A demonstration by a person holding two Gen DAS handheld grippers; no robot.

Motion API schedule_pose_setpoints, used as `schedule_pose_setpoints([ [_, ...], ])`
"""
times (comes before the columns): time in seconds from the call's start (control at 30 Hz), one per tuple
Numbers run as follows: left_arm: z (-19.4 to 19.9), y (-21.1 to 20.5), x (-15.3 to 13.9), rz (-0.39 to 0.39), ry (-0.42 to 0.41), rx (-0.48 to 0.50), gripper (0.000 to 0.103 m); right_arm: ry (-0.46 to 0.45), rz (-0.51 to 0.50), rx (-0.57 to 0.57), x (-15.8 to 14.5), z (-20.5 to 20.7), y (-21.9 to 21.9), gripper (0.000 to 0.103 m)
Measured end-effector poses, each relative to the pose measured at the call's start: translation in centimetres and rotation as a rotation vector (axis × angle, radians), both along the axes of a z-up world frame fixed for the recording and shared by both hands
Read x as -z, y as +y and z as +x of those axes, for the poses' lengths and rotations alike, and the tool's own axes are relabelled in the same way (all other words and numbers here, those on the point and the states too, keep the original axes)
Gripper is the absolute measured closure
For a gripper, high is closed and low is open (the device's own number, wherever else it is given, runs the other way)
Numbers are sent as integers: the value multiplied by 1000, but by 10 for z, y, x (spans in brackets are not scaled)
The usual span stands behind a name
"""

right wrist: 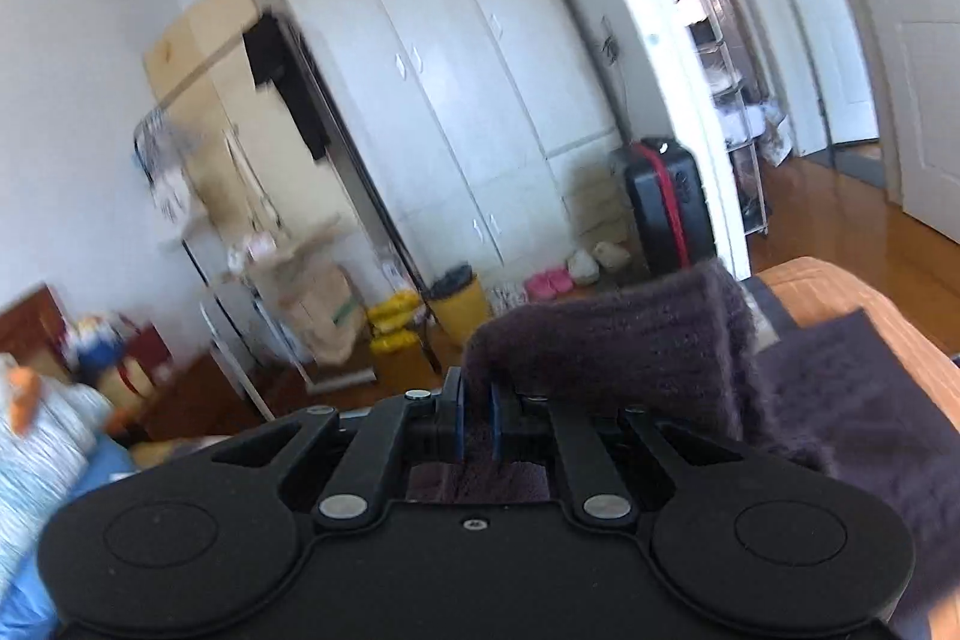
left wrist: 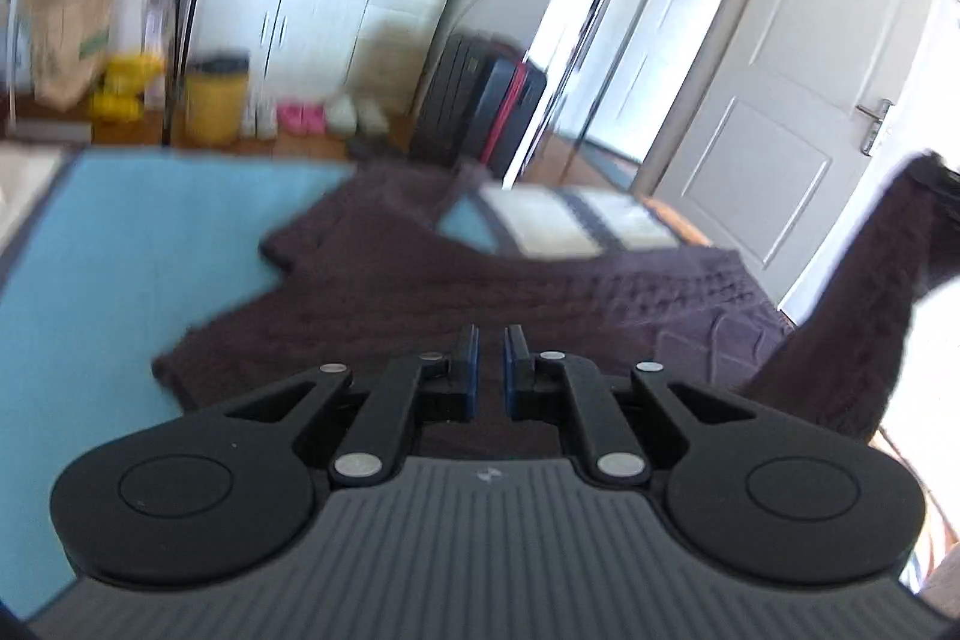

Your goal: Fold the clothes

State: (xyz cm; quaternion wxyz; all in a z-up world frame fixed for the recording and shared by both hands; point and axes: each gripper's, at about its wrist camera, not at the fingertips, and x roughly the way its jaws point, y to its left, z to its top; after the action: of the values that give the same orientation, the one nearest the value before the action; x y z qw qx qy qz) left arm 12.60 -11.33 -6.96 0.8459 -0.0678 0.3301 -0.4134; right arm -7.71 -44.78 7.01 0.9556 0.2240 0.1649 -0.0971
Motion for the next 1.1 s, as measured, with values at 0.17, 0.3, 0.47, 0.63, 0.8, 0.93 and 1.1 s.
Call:
schedule_pose_setpoints([
  [0.17,-1,6,14,-19,42,56,95,182,-42,68,47,110,-27,92],
  [0.3,-40,-15,11,25,-29,262,66,226,32,93,75,144,-50,92],
  [0.47,-66,-50,22,128,-75,328,55,218,67,98,80,132,-56,93],
  [0.63,-86,-82,34,226,-125,353,30,148,129,99,60,86,-55,92],
  [0.8,-107,-114,46,324,-175,376,79,32,209,90,35,31,-52,93],
  [0.93,-97,-110,44,262,-156,318,93,-8,215,110,21,-5,-48,93],
  [1.1,-59,-76,31,46,-71,169,94,-47,199,104,0,-29,-30,93],
])
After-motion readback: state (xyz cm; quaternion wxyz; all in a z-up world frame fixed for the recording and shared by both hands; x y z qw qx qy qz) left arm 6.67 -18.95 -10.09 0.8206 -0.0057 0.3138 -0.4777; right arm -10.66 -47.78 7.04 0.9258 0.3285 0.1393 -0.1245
